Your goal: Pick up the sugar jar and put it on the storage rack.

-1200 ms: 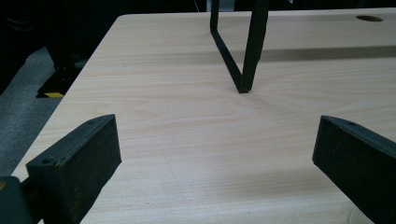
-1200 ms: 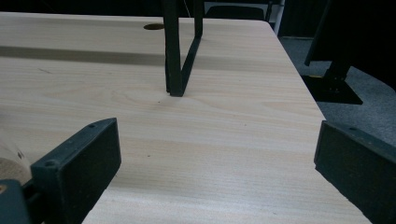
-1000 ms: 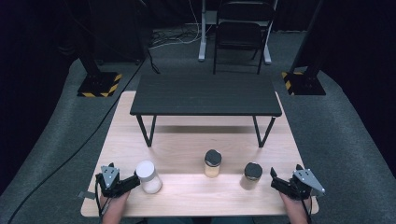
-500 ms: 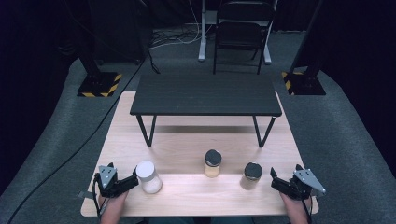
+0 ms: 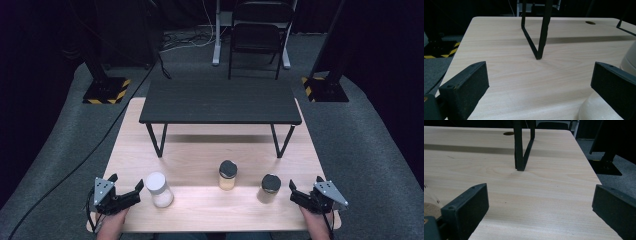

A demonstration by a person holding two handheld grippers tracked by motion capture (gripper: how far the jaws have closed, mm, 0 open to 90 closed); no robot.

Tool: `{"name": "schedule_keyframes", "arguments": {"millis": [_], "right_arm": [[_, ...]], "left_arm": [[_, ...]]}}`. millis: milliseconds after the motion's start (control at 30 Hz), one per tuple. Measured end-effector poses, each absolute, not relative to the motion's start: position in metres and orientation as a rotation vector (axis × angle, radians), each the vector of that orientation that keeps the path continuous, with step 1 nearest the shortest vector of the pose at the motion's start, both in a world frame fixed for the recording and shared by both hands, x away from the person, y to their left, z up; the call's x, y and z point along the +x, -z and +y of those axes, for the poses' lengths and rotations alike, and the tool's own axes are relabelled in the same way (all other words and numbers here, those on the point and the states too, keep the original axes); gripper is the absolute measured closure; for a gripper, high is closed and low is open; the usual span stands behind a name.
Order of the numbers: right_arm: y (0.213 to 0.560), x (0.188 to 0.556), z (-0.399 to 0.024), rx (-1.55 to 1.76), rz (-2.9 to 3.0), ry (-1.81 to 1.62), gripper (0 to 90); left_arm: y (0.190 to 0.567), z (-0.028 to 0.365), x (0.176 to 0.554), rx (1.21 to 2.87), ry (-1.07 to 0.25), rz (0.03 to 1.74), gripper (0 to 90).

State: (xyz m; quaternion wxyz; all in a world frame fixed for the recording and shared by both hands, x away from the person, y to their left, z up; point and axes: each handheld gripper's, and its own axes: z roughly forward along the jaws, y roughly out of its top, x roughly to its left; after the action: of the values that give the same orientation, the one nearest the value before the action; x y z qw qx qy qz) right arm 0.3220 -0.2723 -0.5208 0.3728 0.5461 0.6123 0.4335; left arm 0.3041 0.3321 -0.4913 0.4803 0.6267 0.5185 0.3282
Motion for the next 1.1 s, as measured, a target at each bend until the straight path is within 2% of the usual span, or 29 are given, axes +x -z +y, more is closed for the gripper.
{"name": "schedule_keyframes", "arguments": {"millis": [167, 600, 1100], "right_arm": [[0.521, 0.322, -0.272, 1.399, 1.572, -1.112, 0.0], [0.521, 0.322, -0.273, 1.397, 1.573, -1.116, 0.0], [0.521, 0.322, -0.273, 1.398, 1.576, -1.122, 0.0]], "left_arm": [[0.486, 0.332, 0.299, 1.575, -0.800, 1.235, 1.0], [0.479, 0.340, 0.281, 1.565, -0.806, 1.217, 0.9], [0.466, 0.336, 0.265, 1.545, -0.781, 1.095, 1.4]]}}
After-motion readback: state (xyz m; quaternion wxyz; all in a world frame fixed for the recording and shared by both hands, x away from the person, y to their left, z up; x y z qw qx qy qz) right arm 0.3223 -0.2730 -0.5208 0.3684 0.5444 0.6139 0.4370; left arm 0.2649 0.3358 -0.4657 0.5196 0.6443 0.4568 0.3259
